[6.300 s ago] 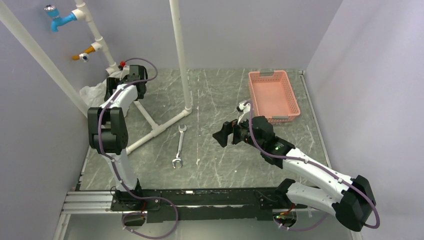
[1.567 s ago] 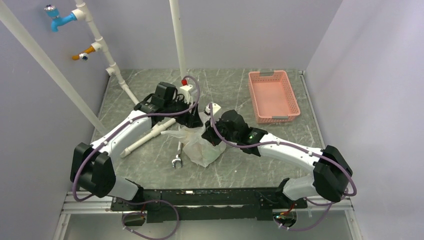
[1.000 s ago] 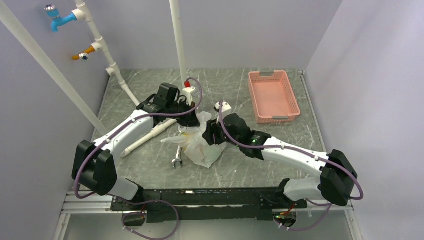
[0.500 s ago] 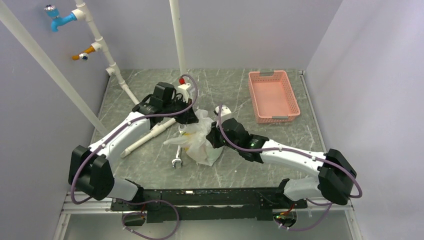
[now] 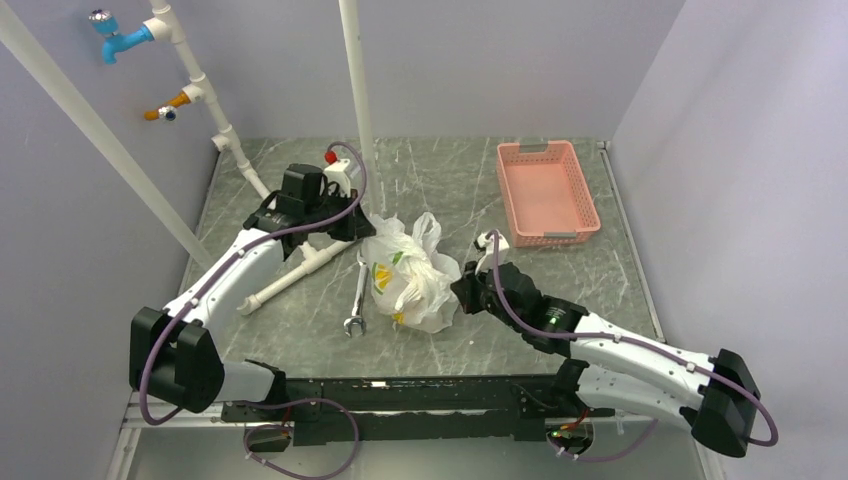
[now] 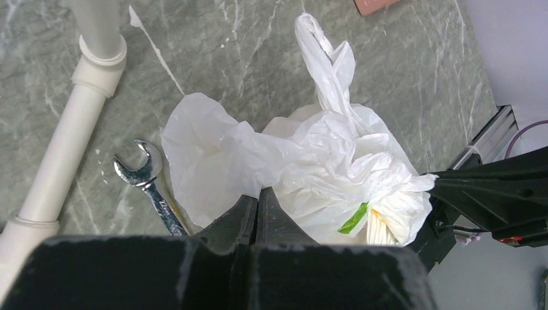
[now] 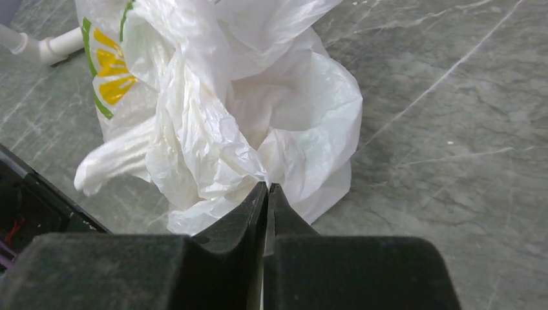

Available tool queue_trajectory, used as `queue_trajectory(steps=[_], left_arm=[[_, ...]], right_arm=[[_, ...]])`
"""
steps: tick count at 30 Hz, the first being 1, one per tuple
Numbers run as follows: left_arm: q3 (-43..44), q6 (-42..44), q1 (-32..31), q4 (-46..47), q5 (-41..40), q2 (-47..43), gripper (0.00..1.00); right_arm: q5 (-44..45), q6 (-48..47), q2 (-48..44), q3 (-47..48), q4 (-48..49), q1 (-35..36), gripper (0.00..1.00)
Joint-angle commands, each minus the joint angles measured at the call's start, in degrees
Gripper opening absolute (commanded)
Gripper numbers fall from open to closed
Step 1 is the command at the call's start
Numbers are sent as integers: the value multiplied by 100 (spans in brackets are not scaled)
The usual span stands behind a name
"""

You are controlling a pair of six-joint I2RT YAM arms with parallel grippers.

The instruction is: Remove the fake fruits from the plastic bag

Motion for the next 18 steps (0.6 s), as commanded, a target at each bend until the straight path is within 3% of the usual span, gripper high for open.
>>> queue_trajectory(steps=[1, 4, 7, 13, 18], left_arm=[[159, 16, 175, 204, 205, 28, 0], [168, -30, 150, 321, 626, 154, 0], [200, -45, 136, 335, 783, 224, 0], [234, 32, 114, 251, 728, 295, 0], [261, 110, 8, 162, 593, 337, 0]], right_arm=[[-67, -914, -195, 172, -245, 7, 18], [-326, -1644, 98, 872, -456, 5, 49], [-480, -2080, 483, 1510, -636, 7, 64], [-525, -1937, 1628, 2640, -1034, 124, 66], [-381, -1974, 2115, 2914, -961, 494, 64]])
